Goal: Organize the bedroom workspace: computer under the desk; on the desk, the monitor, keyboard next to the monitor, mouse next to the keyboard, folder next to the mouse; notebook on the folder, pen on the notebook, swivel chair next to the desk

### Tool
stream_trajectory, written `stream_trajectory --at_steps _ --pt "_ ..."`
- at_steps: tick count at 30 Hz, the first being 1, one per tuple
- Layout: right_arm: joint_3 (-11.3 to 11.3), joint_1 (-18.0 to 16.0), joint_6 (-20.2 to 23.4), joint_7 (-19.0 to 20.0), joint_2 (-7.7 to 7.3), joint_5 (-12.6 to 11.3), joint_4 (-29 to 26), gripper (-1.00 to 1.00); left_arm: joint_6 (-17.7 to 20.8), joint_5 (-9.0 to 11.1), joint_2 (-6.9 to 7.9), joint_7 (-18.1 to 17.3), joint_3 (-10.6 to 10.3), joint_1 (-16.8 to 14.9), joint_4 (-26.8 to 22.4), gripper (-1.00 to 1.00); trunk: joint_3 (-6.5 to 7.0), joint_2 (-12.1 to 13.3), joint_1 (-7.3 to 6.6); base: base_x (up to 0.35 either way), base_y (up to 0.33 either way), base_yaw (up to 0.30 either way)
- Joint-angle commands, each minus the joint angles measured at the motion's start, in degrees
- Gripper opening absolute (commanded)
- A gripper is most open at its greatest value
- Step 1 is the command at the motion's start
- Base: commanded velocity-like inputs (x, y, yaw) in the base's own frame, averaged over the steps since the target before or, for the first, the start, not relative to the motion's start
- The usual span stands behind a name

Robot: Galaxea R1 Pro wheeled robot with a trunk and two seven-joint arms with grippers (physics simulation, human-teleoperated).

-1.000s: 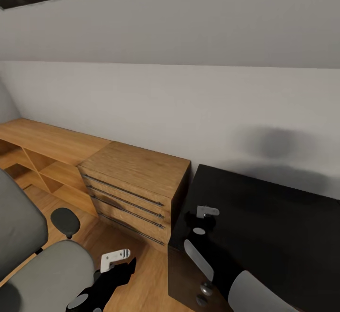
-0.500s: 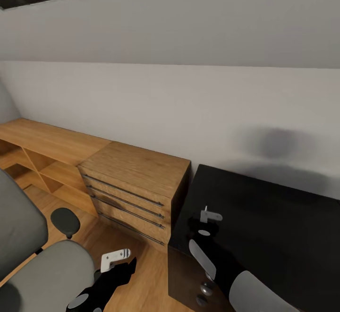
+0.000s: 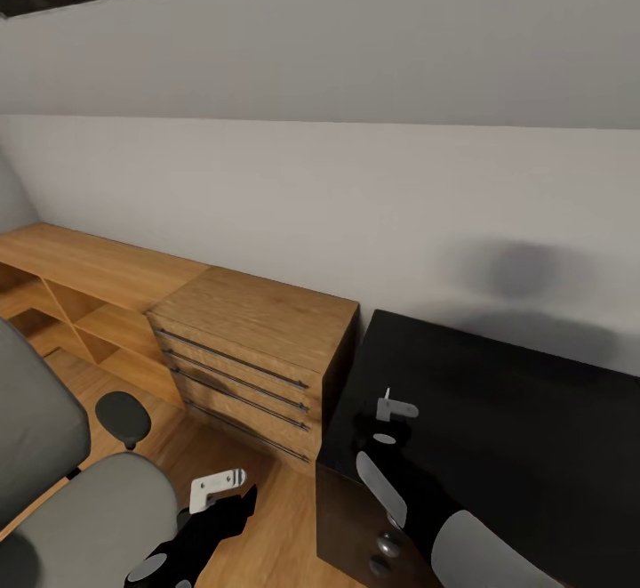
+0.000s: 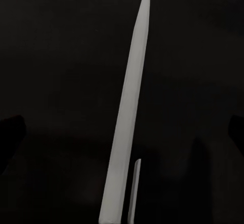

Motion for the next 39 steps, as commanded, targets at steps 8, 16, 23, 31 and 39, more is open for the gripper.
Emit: stream_trajectory --at_steps 8,16,23,31,39 --pt "0.1 -0.1 0.9 -0.4 -0.04 -0.2 -0.1 1.0 0.2 0.6 -0.02 0.5 0.0 0.0 -0.1 1.0 -0.05 0.0 0.01 0.0 0.0 0.0" --pt "-0.7 -0.1 0.9 -0.4 -0.04 -0.2 -0.1 1.0 0.2 0.6 -0.07 0.6 0.0 0.0 -0.1 1.0 -0.59 -1.2 0.66 0.0 0.0 0.0" --pt "-0.7 -0.1 0.9 -0.4 -0.04 -0.2 -0.1 1.0 0.2 0.6 -0.09 0.6 0.0 0.0 -0.1 1.0 -0.95 -2.0 1.1 0.0 0.0 0.0" --pt "-0.7 -0.1 1.0 -0.5 -0.04 -0.2 -0.1 1.0 0.2 0.6 -0.09 0.6 0.0 0.0 -0.1 1.0 -0.95 -2.0 1.1 0.0 0.0 0.0" --pt "-0.7 -0.1 0.9 -0.5 -0.04 -0.1 -0.2 -1.0 0.2 0.6 -0.09 0.6 0.0 0.0 -0.1 1.0 -0.95 -2.0 1.1 0.0 0.0 0.0"
